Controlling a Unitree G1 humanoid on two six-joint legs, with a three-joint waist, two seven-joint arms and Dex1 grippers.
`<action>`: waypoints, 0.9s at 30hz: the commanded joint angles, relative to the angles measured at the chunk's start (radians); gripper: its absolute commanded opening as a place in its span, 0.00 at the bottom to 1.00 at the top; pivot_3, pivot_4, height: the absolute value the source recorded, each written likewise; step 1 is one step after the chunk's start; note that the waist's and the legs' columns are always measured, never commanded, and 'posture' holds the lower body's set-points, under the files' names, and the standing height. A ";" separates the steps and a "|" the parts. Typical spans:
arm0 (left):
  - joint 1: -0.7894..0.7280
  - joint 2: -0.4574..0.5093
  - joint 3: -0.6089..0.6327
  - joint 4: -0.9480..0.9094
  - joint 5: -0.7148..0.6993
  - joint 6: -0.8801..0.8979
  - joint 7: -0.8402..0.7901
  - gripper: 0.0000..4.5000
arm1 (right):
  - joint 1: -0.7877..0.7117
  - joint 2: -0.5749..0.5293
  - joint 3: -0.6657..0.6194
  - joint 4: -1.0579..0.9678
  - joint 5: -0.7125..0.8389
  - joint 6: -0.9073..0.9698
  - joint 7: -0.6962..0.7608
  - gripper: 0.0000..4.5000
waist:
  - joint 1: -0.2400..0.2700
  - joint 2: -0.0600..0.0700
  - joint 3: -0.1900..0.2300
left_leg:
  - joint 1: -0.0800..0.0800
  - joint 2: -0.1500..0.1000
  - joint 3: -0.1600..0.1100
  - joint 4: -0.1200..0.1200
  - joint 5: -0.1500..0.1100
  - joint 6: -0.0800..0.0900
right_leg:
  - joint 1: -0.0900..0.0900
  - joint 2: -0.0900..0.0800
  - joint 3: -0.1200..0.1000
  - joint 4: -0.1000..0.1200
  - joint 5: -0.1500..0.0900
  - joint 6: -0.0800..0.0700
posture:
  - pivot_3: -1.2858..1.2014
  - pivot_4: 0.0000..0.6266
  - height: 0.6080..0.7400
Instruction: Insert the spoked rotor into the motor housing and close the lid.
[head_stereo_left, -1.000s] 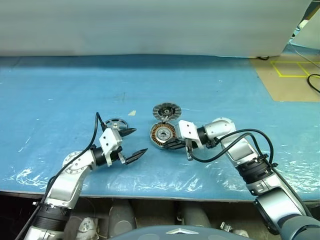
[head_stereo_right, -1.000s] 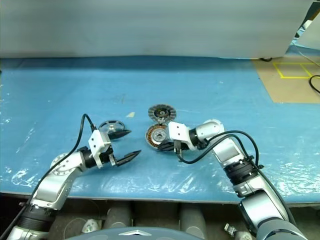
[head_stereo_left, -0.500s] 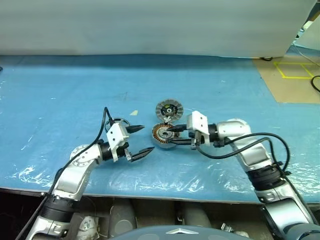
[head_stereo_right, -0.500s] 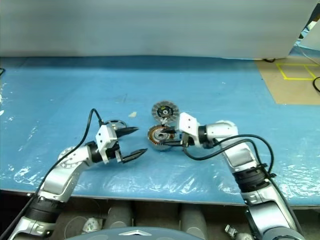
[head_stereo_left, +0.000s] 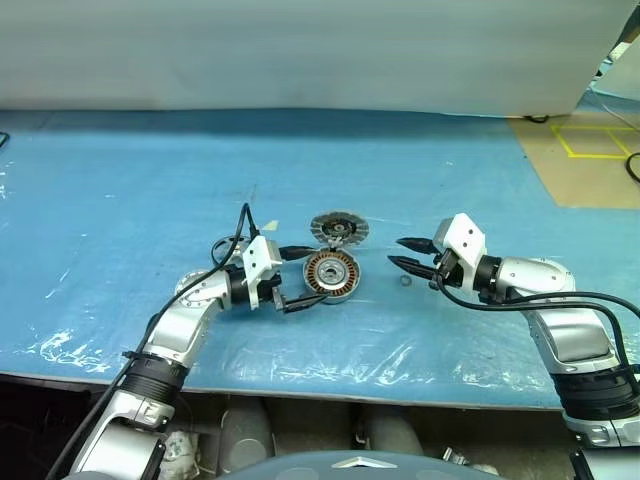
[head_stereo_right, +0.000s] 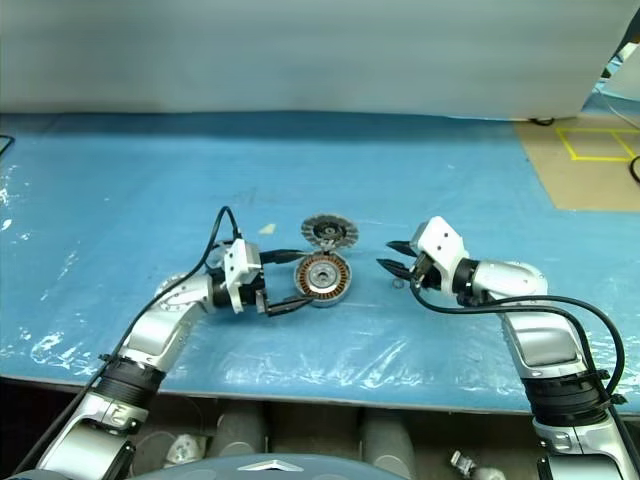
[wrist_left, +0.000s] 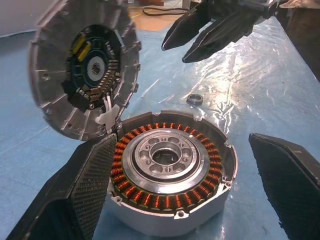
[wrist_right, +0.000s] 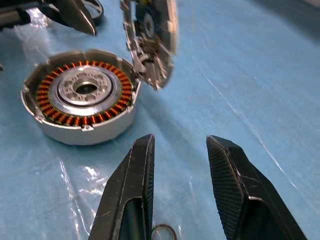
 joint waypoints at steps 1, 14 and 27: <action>-0.032 -0.005 0.006 0.018 -0.003 -0.027 -0.024 1.00 | 0.043 -0.023 -0.025 -0.021 0.016 0.022 -0.008 0.37 | 0.001 0.000 0.000 | -0.001 0.000 0.000 -0.001 0.000 0.000 | 0.000 0.000 0.000 -0.001 0.000 0.000 | 0.52 0.24 1.00; -0.066 -0.019 0.007 0.074 -0.001 -0.044 -0.065 1.00 | 0.145 -0.039 -0.018 0.059 -0.010 0.000 -0.046 0.37 | 0.000 0.000 0.000 | 0.001 0.000 0.000 -0.001 0.000 0.001 | 0.001 0.000 -0.001 -0.001 0.000 0.000 | 0.52 0.24 1.00; -0.047 -0.014 0.013 0.066 0.004 -0.039 -0.059 1.00 | 0.102 -0.016 0.025 0.087 -0.020 -0.019 -0.053 0.37 | 0.000 0.000 0.000 | 0.001 0.000 0.000 0.000 -0.001 0.001 | 0.002 0.000 -0.001 -0.001 0.000 0.000 | 0.52 0.24 1.00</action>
